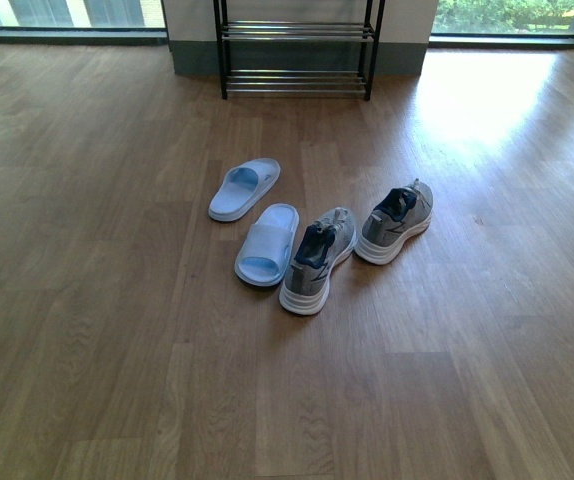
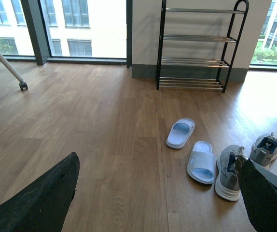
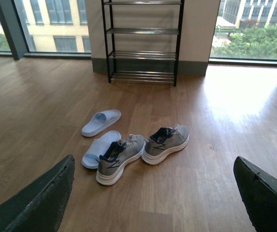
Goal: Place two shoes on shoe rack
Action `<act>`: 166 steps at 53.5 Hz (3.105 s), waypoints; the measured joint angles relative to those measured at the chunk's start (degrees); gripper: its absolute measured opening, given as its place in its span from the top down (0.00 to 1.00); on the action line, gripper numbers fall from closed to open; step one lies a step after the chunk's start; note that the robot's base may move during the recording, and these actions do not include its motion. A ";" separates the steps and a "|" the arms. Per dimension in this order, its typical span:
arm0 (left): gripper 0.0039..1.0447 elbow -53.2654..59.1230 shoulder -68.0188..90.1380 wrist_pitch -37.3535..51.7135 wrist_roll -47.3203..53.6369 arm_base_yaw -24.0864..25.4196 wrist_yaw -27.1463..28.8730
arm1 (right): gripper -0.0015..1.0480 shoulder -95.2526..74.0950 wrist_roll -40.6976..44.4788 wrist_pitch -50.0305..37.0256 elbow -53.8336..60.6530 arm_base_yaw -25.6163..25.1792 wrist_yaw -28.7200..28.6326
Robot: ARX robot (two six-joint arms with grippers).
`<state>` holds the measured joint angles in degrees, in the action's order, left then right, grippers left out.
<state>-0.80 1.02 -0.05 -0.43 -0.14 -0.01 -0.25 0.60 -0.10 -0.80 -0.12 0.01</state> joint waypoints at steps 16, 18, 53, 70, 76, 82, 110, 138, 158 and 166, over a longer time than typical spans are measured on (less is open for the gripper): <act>0.09 0.00 0.00 0.00 0.00 0.00 0.00 | 0.09 0.00 0.00 0.00 0.00 0.02 0.02; 0.09 0.00 0.00 0.00 0.00 0.00 0.00 | 0.09 0.00 0.00 0.00 0.00 0.00 0.02; 0.09 0.00 0.00 0.00 0.00 0.00 -0.02 | 0.09 0.00 0.00 0.00 0.00 0.02 0.02; 0.09 0.00 0.00 0.00 -0.02 0.00 0.02 | 0.09 0.02 0.00 0.00 0.00 0.02 0.00; 0.09 0.00 0.00 0.00 -0.02 0.00 0.02 | 0.09 0.02 0.00 0.00 0.00 0.02 0.00; 0.09 0.00 0.00 0.00 0.00 0.00 0.02 | 0.09 0.02 0.00 0.00 0.00 0.02 0.00; 0.09 0.00 0.00 0.00 0.00 0.00 0.00 | 0.09 -0.02 0.00 0.00 0.00 0.02 0.00; 0.09 0.00 0.00 0.00 0.00 0.00 -0.04 | 0.09 0.00 0.00 0.02 0.00 0.02 0.09; 0.09 -2.08 2.36 -5.99 -4.61 -1.55 4.72 | 0.09 -0.02 0.00 0.02 0.00 0.02 0.00; 0.09 -8.72 21.86 -12.35 -24.44 -8.59 9.22 | 0.09 -0.02 0.00 0.02 0.00 0.02 0.00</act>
<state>-9.52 22.87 -12.40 -24.86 -8.73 9.21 -0.27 0.60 -0.08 -0.80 -0.10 0.01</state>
